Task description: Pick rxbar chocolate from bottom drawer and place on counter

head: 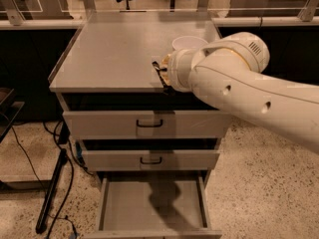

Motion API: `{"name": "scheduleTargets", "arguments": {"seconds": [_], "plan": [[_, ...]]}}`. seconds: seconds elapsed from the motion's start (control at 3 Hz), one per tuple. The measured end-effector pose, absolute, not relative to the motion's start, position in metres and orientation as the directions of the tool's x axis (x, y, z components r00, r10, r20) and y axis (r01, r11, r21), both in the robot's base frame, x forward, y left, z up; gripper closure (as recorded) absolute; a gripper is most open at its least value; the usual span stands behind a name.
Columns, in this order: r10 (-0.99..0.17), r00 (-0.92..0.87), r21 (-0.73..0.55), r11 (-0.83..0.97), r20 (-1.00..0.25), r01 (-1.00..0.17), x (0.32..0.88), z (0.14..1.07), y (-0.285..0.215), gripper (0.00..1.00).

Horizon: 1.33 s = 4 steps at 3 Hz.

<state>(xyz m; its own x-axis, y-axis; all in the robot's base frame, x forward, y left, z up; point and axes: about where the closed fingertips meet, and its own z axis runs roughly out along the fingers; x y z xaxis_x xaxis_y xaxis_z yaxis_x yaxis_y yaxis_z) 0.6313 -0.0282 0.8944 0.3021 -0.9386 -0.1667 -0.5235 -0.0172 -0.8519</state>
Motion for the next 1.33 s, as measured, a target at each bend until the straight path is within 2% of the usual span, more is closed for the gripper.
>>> {"name": "scheduleTargets", "arguments": {"seconds": [1.0,1.33], "plan": [[-0.926,0.330,-0.863,-0.011,-0.182,-0.506,0.646,0.920,-0.021,1.00],[-0.905,0.370,-0.853,-0.013,-0.212,-0.522,0.672,0.924,-0.008,1.00]]}}
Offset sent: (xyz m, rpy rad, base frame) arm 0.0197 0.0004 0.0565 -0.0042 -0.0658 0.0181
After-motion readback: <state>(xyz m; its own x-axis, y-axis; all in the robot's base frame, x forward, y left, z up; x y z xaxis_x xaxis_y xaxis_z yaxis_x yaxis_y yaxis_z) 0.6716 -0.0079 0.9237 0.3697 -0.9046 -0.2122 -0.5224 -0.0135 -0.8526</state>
